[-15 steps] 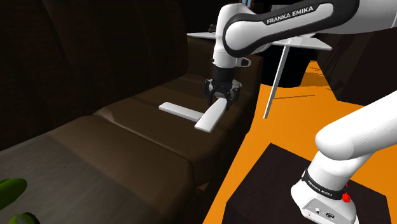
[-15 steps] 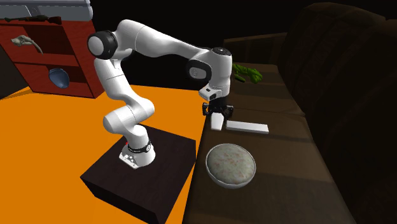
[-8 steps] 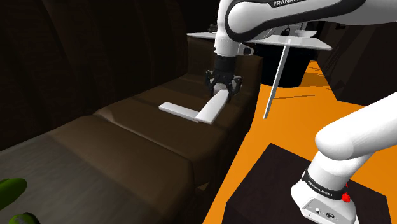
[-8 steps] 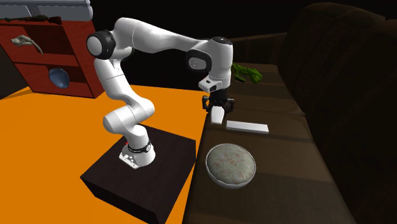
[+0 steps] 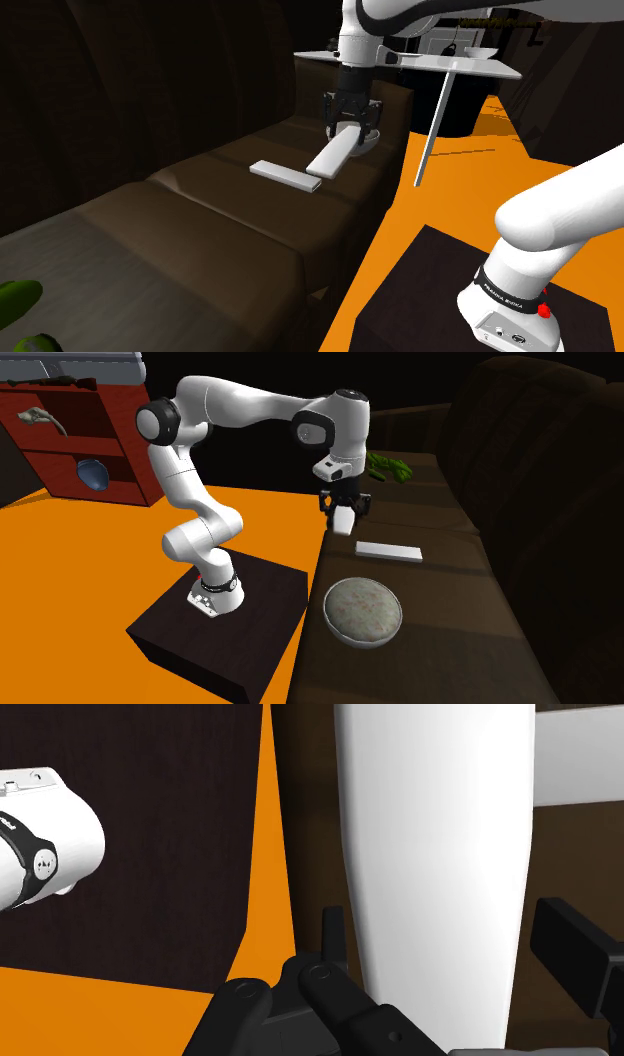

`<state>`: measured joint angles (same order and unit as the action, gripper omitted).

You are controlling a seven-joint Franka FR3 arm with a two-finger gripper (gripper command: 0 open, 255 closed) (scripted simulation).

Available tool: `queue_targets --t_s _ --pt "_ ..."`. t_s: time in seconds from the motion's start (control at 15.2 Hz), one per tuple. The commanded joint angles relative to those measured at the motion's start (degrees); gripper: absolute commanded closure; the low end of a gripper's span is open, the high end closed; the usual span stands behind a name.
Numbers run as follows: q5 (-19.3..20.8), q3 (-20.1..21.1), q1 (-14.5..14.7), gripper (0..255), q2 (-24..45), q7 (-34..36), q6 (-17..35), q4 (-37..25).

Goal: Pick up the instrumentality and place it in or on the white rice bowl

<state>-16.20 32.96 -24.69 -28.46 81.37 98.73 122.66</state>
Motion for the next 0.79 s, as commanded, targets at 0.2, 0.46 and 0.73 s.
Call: queue_targets --t_s 0.2,0.46,0.73 --pt "0.5 -0.8 -0.3 255 0.2 0.2 -3.8 -3.9" --pt "1.0 -1.1 -0.5 255 0.7 0.4 -6.3 -6.9" --pt "3.5 -3.7 -2.8 255 4.2 -3.6 -5.6 -8.8"
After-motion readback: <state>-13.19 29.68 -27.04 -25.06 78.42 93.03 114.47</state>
